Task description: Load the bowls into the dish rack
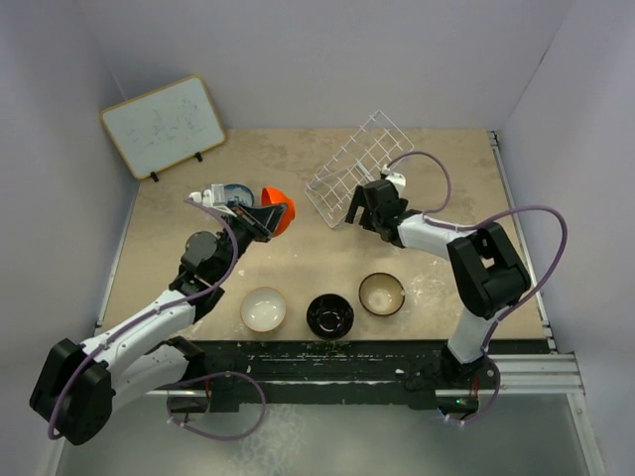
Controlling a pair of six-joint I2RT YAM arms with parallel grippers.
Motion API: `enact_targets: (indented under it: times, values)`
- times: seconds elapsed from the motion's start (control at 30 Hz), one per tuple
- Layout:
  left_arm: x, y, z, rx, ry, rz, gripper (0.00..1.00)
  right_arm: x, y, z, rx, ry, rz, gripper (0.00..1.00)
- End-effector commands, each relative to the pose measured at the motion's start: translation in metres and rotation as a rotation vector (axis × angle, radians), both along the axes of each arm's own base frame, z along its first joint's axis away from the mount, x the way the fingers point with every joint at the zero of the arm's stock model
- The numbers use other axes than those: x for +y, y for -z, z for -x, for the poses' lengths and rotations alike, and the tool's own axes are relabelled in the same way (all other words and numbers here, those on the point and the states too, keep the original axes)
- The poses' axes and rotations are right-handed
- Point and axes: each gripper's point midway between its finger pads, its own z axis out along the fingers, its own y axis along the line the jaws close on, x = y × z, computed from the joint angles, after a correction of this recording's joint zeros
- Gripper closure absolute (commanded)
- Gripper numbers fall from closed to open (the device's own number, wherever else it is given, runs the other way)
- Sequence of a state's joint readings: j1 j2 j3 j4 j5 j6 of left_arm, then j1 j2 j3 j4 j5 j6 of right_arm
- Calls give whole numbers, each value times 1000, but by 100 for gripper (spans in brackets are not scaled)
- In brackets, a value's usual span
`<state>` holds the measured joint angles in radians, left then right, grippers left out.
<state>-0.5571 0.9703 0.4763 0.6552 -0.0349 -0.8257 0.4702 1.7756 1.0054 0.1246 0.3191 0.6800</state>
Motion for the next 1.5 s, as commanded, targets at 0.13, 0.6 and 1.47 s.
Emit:
enact_targets:
  times: [0.13, 0.6, 1.47]
  values:
    - [-1, -30, -4, -145, 12, 216, 100, -5, -57, 14, -103, -2, -69, 0]
    - [-33, 8, -55, -108, 69, 445, 100, -45, -123, 61, -197, -20, -38, 0]
    - [-83, 36, -140, -24, 120, 591, 100, -84, -159, 78, -243, -3, 31, 0]
